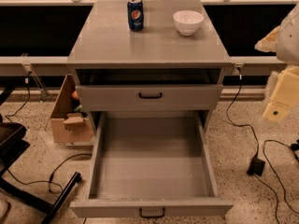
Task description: Place pepsi can into middle drawer
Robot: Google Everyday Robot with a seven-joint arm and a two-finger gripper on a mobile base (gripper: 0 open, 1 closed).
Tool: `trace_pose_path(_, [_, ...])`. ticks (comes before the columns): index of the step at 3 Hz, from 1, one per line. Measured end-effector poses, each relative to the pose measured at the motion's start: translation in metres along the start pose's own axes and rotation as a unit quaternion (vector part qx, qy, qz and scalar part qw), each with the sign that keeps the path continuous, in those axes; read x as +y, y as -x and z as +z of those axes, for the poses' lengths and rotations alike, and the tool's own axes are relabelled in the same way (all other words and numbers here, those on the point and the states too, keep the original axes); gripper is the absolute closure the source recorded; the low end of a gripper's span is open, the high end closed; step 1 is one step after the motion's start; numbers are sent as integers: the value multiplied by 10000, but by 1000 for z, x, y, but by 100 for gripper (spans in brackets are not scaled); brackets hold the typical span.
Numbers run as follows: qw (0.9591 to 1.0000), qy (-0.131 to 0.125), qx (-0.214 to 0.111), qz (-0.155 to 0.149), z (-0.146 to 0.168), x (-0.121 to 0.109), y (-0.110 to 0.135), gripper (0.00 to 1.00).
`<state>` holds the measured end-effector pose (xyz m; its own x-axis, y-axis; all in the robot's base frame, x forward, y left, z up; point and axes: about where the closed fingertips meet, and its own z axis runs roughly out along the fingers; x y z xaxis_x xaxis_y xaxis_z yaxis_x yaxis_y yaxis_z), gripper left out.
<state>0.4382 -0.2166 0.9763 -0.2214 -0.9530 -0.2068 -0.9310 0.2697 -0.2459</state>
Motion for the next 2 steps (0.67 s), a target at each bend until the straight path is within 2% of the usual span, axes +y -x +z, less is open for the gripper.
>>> trace_pose_path(1, [10000,0,0,0,0,0,0,0])
trace_pose_path(2, [9983,-310,-489,-67,19,-15,11,0])
